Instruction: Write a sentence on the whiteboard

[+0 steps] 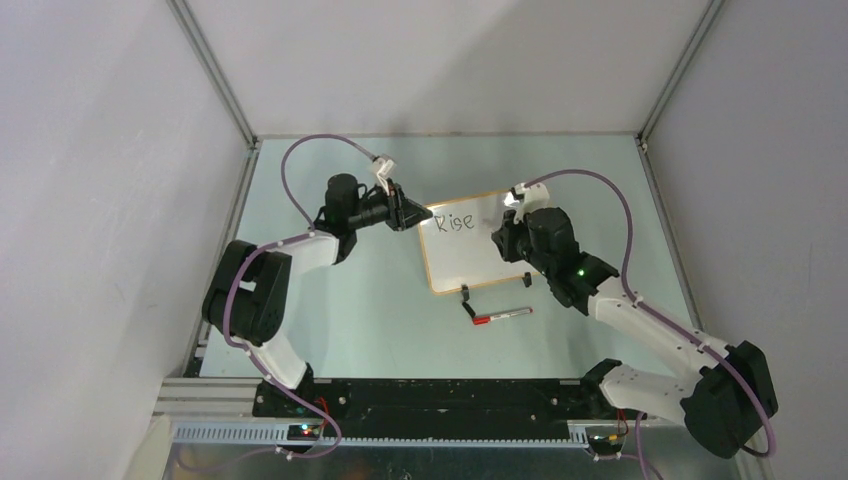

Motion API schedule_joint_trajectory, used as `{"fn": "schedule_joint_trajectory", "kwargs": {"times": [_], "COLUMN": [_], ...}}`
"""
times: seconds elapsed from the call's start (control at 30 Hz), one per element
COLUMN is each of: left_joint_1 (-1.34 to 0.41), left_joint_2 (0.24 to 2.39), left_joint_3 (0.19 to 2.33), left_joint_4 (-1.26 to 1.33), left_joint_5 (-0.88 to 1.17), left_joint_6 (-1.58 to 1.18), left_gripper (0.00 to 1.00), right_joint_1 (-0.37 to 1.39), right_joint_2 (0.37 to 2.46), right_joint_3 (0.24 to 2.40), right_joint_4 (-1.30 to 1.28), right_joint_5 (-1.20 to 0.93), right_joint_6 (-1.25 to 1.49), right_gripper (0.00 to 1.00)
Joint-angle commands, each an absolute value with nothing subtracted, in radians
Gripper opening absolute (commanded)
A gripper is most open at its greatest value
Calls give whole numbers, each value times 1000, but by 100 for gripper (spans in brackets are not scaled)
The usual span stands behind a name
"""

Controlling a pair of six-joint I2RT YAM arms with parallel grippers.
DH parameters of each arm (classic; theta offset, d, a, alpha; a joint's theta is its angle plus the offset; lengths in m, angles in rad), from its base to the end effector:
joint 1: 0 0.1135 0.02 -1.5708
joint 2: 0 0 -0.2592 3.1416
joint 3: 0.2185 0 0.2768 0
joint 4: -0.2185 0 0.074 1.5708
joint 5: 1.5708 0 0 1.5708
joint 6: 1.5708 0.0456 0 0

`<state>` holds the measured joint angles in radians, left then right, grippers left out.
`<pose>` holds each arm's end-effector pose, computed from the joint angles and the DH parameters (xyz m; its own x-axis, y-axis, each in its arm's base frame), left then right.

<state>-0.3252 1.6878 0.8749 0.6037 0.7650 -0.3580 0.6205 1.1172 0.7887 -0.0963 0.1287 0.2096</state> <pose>0.3539 -0.1527 0.1937 -0.4900 -0.1015 -0.8658 0.7482 0.4608 -0.4775 0.2395 0.1640 0.2670 -0.4282 -0.0524 -0.9022 -0.4012 0.9056 0.1378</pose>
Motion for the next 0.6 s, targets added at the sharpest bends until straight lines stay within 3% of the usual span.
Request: {"fn": "schedule_joint_trajectory", "kwargs": {"times": [0.0,0.33,0.57], "left_joint_1": [-328,-327,-323], "left_joint_2": [1660,1617,1549], "left_joint_3": [845,823,890], "left_joint_4": [603,644,350], "left_joint_5": [723,701,571], "left_joint_6": [-346,-441,-346], "left_gripper": [35,40,43], "right_joint_1": [636,667,674], "right_joint_2": [1054,997,1003], "right_joint_3": [754,682,662], "right_joint_4": [-14,87,113], "right_joint_5": [171,247,266], "right_joint_6": [210,209,212], "right_gripper": [0,0,0]}}
